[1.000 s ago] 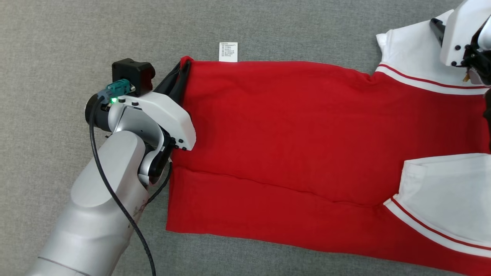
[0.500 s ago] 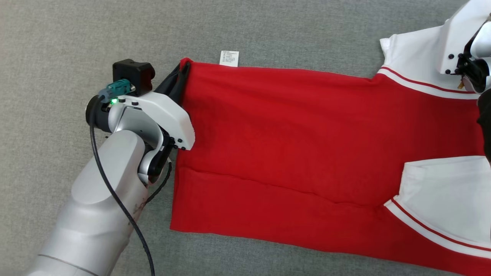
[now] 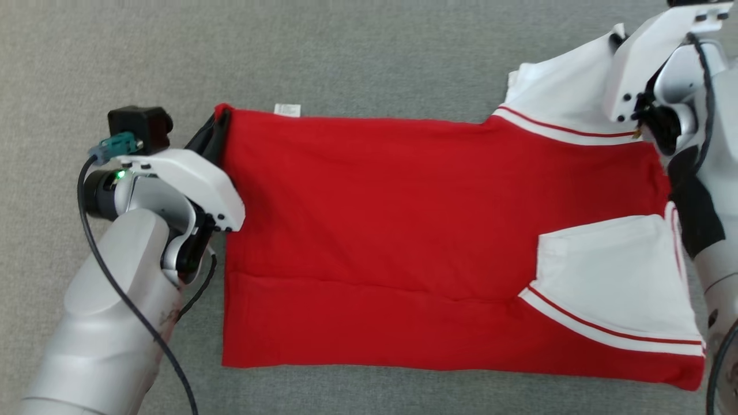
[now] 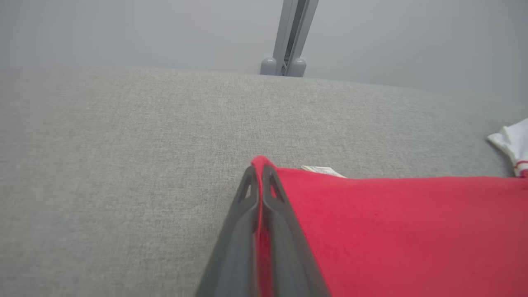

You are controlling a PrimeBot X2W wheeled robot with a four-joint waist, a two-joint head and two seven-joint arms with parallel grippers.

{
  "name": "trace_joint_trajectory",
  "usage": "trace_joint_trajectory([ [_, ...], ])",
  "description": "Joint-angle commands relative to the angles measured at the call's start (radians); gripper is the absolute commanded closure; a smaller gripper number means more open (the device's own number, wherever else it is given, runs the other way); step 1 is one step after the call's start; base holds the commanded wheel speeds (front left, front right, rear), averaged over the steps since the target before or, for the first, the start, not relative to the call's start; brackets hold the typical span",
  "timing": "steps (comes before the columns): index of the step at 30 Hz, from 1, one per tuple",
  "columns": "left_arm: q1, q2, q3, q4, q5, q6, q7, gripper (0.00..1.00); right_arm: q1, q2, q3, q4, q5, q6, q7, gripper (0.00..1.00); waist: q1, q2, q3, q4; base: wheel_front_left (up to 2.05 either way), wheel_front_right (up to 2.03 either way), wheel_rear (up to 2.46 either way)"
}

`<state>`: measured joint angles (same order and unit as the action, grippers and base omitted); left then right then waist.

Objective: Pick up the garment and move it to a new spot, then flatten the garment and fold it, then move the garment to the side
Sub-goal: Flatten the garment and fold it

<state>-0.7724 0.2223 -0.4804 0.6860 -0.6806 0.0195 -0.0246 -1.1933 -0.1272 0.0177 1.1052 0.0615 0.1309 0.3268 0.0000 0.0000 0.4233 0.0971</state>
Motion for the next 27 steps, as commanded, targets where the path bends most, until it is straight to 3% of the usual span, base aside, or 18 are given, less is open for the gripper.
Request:
trace_joint_trajectory([
  [1, 0.017, 0.016, 0.007, 0.003, -0.006, -0.006, -0.008, 1.00, 0.023, -0.001, 0.015, -0.004, 0.022, 0.000, -0.017, 1.00, 0.0000, 0.0000, -0.031, -0.030, 0.00, 0.00, 0.00],
  [9, 0.109, 0.066, 0.025, -0.035, -0.027, -0.027, -0.059, 1.00, 0.169, -0.017, 0.191, -0.124, 0.207, 0.000, -0.116, 1.00, 0.0000, 0.0000, -0.117, -0.097, 0.00, 0.00, 0.00],
  [16, 0.241, 0.123, 0.038, -0.121, -0.038, -0.018, -0.090, 1.00, 0.411, -0.100, 0.304, -0.398, 0.379, 0.000, -0.161, 1.00, 0.0000, 0.0000, -0.194, -0.135, 0.00, 0.00, 0.00],
  [22, 0.386, 0.167, 0.066, -0.242, -0.068, 0.008, -0.117, 1.00, 0.670, -0.156, 0.283, -0.703, 0.445, 0.000, -0.132, 1.00, 0.0000, 0.0000, -0.222, -0.170, 0.00, 0.00, 0.00],
  [24, 0.463, 0.177, 0.083, -0.316, -0.086, 0.030, -0.133, 1.00, 0.793, -0.148, 0.232, -0.839, 0.433, 0.000, -0.112, 1.00, 0.0000, 0.0000, -0.223, -0.181, 0.00, 0.00, 0.00],
  [27, 0.537, 0.190, 0.104, -0.377, -0.100, 0.056, -0.149, 1.00, 0.891, -0.121, 0.187, -0.944, 0.414, 0.000, -0.085, 1.00, 0.0000, 0.0000, -0.221, -0.190, 0.00, 0.00, 0.00],
])
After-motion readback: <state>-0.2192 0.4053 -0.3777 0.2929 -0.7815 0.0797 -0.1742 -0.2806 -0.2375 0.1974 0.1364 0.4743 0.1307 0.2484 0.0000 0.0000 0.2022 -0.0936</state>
